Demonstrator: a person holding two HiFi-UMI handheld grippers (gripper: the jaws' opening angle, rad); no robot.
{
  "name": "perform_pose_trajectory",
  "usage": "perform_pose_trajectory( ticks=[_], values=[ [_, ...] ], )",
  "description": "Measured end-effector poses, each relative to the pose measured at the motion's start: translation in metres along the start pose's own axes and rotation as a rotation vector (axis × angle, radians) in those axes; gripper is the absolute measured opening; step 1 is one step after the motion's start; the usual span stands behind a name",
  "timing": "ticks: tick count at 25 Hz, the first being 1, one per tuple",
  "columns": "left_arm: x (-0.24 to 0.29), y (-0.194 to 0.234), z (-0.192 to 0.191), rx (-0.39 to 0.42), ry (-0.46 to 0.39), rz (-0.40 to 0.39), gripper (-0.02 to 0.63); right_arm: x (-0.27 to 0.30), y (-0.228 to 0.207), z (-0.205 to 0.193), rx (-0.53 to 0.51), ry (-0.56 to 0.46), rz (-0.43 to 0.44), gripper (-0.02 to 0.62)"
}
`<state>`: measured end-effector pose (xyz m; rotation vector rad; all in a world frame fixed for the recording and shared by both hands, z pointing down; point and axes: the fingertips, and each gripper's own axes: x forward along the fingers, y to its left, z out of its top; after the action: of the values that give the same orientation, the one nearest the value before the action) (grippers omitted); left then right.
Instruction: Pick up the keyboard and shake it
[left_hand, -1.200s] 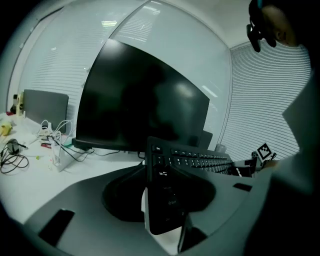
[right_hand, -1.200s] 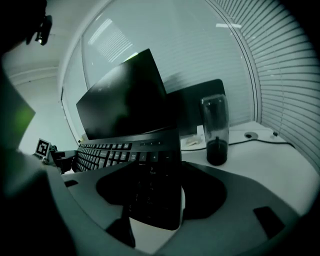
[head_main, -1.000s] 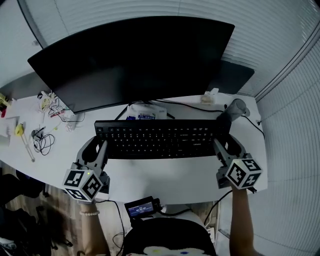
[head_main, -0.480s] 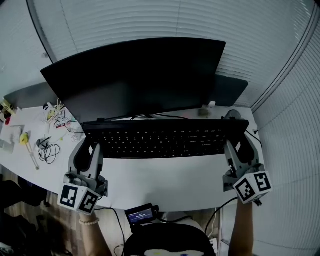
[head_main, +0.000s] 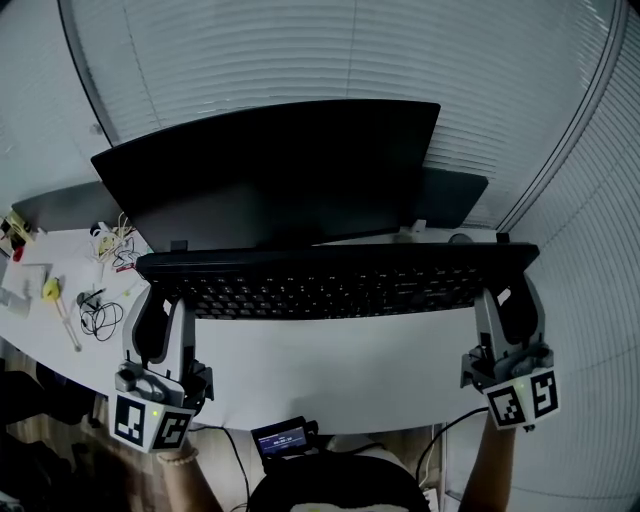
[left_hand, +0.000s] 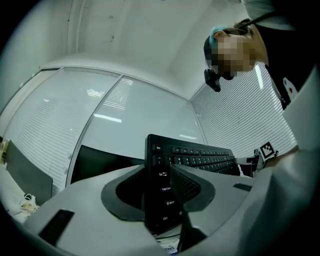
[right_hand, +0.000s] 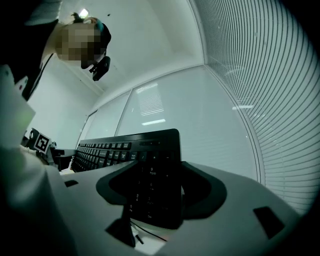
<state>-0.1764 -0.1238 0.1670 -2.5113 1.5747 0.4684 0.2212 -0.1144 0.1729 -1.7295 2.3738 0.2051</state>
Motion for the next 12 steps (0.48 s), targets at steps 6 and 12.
perform_pose_trajectory(
  ticks=[6, 12],
  values=[
    [-0.005, -0.005, 0.005, 0.017, -0.016, -0.008, 0.155, -0.012, 0.0, 0.009, -0.009, -0.039, -0.017, 0.275],
    [-0.008, -0.017, -0.004, 0.048, -0.007, -0.004, 0.154, -0.022, -0.012, -0.002, 0.008, -0.041, -0.013, 0.275]
  ],
)
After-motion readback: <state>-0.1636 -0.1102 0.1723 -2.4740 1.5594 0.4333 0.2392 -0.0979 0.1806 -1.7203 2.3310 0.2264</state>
